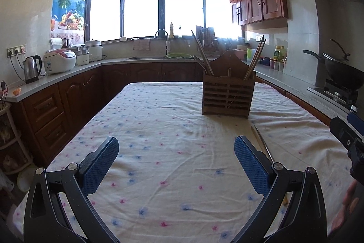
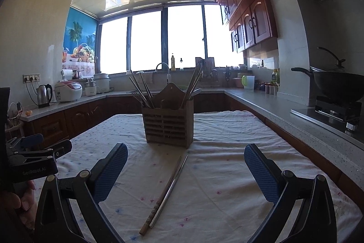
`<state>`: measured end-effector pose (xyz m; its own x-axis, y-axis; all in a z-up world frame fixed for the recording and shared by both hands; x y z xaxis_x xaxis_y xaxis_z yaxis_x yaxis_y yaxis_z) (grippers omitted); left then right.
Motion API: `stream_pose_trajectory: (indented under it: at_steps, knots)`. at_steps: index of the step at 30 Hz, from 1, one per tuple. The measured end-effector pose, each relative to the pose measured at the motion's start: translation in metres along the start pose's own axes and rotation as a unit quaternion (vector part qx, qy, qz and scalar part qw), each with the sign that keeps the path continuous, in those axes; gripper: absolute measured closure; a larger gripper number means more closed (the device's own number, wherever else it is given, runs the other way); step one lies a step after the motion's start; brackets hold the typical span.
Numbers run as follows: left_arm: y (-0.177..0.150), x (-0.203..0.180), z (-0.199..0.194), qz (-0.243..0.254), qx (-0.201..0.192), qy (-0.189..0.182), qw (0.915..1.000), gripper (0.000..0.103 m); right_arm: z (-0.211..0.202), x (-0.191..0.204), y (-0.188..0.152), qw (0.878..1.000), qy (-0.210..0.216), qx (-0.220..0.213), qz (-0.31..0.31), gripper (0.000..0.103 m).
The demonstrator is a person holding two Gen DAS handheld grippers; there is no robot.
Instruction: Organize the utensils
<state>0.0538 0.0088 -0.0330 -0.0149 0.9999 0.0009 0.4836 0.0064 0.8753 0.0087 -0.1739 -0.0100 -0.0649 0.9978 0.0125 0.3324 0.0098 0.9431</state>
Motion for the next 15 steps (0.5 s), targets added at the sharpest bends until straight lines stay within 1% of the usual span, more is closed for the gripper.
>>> stream_pose_trajectory:
  at_steps: [7, 15]
  knots:
    - [-0.007, -0.007, 0.004, 0.014, 0.013, 0.004, 0.9998, 0.0, 0.009, -0.003, -0.011, 1.0, 0.005, 0.027, 0.01, 0.0]
    - [-0.01, -0.007, 0.006, 0.013, 0.018, 0.003, 0.9997, 0.0, 0.009, -0.01, -0.013, 0.999, 0.004, 0.029, 0.026, 0.0]
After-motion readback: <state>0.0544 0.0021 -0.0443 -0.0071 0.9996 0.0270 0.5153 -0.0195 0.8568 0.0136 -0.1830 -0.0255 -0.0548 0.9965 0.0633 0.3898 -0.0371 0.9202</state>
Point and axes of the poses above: each gripper's, at about its wrist camera, not at the fingertips, and z roughly the way its jaws point, x to its left, y to its top, the point moved 6 cm from there along z, roughly the way its jaws point, and after that the axes turned 9 degrees about x, right-handed, at the moved point
